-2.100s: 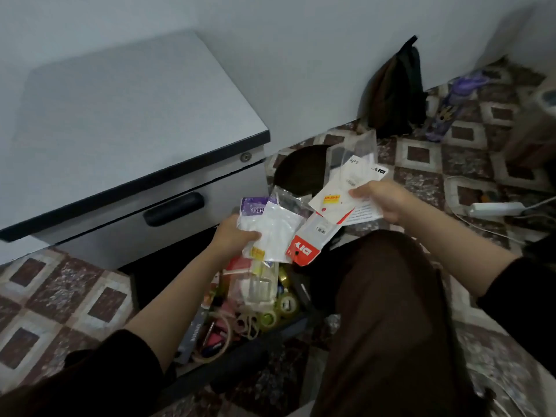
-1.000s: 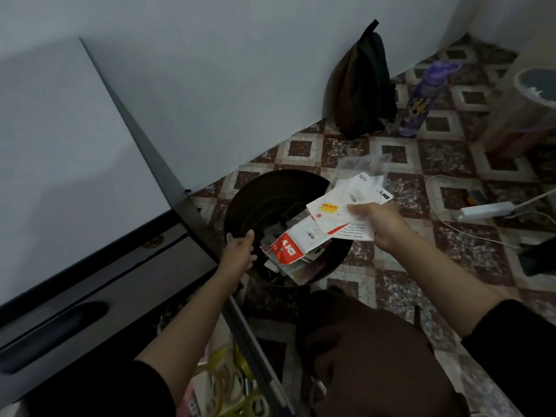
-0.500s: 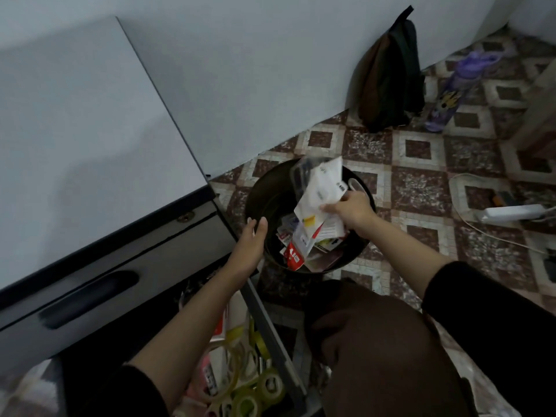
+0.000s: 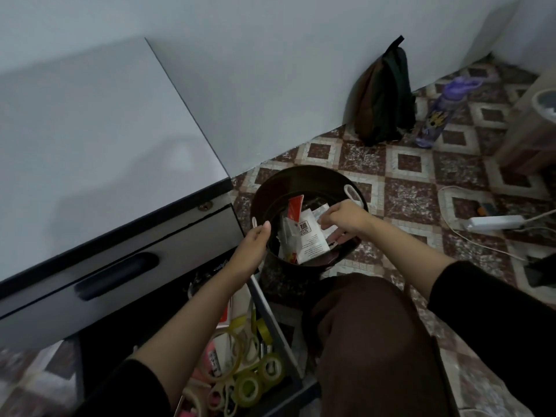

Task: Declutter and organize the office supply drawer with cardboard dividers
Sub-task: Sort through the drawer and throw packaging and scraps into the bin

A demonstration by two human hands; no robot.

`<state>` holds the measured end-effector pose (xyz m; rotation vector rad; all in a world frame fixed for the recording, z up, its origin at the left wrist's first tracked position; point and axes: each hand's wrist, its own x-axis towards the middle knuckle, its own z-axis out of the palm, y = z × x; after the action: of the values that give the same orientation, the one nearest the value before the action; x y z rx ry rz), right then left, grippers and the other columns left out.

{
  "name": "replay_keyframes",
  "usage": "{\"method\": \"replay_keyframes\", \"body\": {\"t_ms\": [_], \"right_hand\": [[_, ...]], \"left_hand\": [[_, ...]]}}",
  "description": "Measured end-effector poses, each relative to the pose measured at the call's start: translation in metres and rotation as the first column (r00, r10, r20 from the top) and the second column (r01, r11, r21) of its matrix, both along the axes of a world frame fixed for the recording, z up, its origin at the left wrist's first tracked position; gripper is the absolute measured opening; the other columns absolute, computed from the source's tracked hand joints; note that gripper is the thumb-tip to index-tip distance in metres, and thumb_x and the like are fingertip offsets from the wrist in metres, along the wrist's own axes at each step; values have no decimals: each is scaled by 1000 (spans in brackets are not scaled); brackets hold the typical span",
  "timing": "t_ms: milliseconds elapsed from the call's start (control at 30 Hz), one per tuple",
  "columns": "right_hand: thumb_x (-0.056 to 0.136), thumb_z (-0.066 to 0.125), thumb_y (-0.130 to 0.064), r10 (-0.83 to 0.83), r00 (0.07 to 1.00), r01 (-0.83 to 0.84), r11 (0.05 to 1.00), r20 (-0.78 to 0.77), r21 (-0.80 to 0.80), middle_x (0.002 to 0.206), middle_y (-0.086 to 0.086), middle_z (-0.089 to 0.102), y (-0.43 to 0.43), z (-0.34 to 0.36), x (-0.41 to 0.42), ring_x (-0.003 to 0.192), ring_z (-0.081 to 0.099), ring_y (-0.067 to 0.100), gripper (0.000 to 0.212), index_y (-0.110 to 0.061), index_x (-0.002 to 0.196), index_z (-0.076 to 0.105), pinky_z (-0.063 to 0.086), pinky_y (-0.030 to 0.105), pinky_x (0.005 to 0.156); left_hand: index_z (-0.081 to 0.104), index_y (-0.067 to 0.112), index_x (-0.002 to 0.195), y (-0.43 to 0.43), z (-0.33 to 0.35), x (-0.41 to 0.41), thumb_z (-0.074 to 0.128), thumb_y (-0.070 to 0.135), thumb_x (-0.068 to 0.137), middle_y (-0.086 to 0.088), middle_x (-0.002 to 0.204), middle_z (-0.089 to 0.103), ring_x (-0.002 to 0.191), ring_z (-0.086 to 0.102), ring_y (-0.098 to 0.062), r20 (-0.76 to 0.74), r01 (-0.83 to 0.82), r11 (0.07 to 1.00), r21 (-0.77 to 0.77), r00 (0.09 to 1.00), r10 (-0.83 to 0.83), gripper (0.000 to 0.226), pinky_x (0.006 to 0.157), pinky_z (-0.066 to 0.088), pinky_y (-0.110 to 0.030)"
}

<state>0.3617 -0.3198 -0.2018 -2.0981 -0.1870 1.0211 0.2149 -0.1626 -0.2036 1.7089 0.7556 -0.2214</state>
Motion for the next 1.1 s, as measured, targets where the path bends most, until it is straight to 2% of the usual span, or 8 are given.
{"method": "replay_keyframes", "body": {"t_ms": [67, 200, 300, 567, 700, 800, 933, 1100], "right_hand": [[91, 56, -13, 3, 1000, -4, 999, 20, 52, 109, 10, 64, 4, 14, -13, 72, 66, 25, 15, -7, 101, 64, 57, 38, 69], [91, 54, -8, 8, 999, -15, 984, 39, 179, 92, 11, 66, 18, 44, -56, 64, 61, 23, 14, -10, 89, 68, 53, 27, 56], [93, 51, -8, 43, 999, -42, 968, -1, 248, 83, 7, 65, 31, 56, -94, 58, 60, 19, 17, -9, 92, 68, 51, 28, 57], [95, 51, -19, 153, 984, -124, 957, -92, 263, 85, 7, 66, 63, 37, -175, 64, 64, 20, 19, -11, 96, 69, 55, 28, 60], [94, 54, -15, 160, 982, -137, 968, -97, 209, 79, 7, 63, 80, 20, -199, 59, 60, 19, 16, -7, 99, 67, 54, 24, 50], [90, 58, -14, 135, 988, -125, 984, -68, 130, 78, 8, 62, 91, 3, -208, 54, 58, 18, 15, -5, 100, 65, 50, 22, 46], [90, 58, -10, 139, 989, -137, 990, -52, 38, 81, 11, 61, 107, -24, -215, 51, 51, 17, 15, -1, 101, 64, 45, 24, 48], [89, 57, -10, 206, 977, -209, 977, -59, -36, 80, 9, 61, 120, -47, -220, 55, 52, 16, 13, -4, 98, 65, 47, 28, 54]], "left_hand": [[27, 21, 145, 0, 8, -14, 28, 56, 94, -2, 152, 28, 137, 31, -21, 23, 8, 1000, -10, 1000, -8, 62, 112, 28, -43], [44, 16, 136, 0, 24, -52, 34, 47, 97, -7, 140, 43, 128, 42, -22, 34, -6, 999, 37, 999, 4, 51, 108, 35, -41], [60, 15, 114, 6, 31, -89, 41, 37, 97, -5, 114, 55, 103, 53, -17, 44, -49, 999, 21, 998, 48, 34, 86, 42, -30], [68, 9, 106, 43, 19, -204, 45, 20, 97, -9, 105, 66, 75, 58, -12, -7, -219, 975, 25, 976, 219, 27, 58, 44, -16], [66, 13, 104, 61, 9, -248, 41, 24, 100, -8, 103, 65, 82, 60, -16, -59, -288, 957, 26, 956, 289, 28, 69, 44, -23], [64, 6, 106, 74, -2, -271, 44, 22, 98, -10, 98, 63, 77, 57, -15, -76, -364, 931, 30, 928, 365, 26, 66, 44, -21], [66, 11, 96, 92, -27, -290, 53, 22, 94, -9, 96, 63, 96, 60, -25, -143, -341, 928, 150, 921, 361, 17, 90, 47, -39], [56, 14, 125, 99, -53, -289, 59, 28, 90, -9, 119, 61, 108, 58, -24, -273, -187, 956, 227, 930, 247, 39, 92, 45, -29]]}}
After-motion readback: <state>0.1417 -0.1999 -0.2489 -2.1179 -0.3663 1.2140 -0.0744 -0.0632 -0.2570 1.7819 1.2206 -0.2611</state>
